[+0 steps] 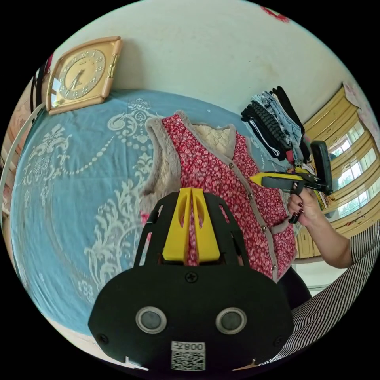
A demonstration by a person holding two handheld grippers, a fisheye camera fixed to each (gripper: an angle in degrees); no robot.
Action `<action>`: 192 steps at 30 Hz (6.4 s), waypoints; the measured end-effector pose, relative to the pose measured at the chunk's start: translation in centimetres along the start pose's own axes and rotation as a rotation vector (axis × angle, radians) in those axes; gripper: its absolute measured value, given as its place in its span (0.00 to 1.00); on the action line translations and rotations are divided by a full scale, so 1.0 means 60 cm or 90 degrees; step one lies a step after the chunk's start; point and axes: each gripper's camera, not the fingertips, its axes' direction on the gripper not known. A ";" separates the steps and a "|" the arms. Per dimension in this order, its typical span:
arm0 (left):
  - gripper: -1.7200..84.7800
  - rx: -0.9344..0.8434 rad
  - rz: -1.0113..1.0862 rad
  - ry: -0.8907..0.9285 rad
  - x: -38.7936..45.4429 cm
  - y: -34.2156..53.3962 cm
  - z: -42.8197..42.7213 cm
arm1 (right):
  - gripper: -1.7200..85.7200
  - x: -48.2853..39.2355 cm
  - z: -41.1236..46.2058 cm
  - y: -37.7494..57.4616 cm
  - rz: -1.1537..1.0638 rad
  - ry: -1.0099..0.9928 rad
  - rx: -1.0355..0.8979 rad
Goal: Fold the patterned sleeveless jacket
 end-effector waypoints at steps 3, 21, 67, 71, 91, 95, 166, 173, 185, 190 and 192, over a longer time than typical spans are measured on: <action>0.02 -0.029 -0.047 0.010 -0.021 0.064 -0.024 | 0.02 -0.027 -0.037 0.115 0.019 -0.042 -0.010; 0.03 -0.099 -0.133 0.054 -0.019 0.299 -0.126 | 0.02 -0.004 -0.014 0.443 0.101 0.010 -0.192; 0.11 0.029 -0.217 0.155 -0.112 -0.105 -0.131 | 0.07 0.593 -0.191 0.538 0.312 -0.042 0.054; 0.13 0.008 -0.133 0.161 -0.086 -0.281 -0.073 | 0.09 0.619 -0.162 0.379 0.235 -0.028 0.055; 0.18 -0.147 0.040 -0.051 0.009 -0.838 0.175 | 0.14 0.662 0.096 -0.293 -0.111 0.182 -0.116; 0.18 -0.137 0.071 -0.049 0.039 -0.866 0.171 | 0.14 0.672 0.129 -0.321 -0.090 0.166 -0.120; 0.04 -0.186 0.180 0.017 0.544 0.204 -0.135 | 0.05 0.107 -0.570 0.498 -0.028 0.084 -0.011; 0.05 -0.193 0.165 -0.001 0.543 0.335 -0.136 | 0.05 0.071 -0.583 0.571 -0.029 0.088 -0.030; 0.09 -0.224 0.154 -0.070 0.514 0.516 -0.114 | 0.06 0.037 -0.568 0.677 -0.015 0.101 -0.080; 0.10 -0.232 0.139 -0.089 0.491 0.571 -0.104 | 0.06 0.036 -0.552 0.712 0.011 0.101 -0.090; 0.10 -0.228 0.115 -0.079 0.472 0.593 -0.102 | 0.06 0.038 -0.547 0.722 0.019 0.102 -0.096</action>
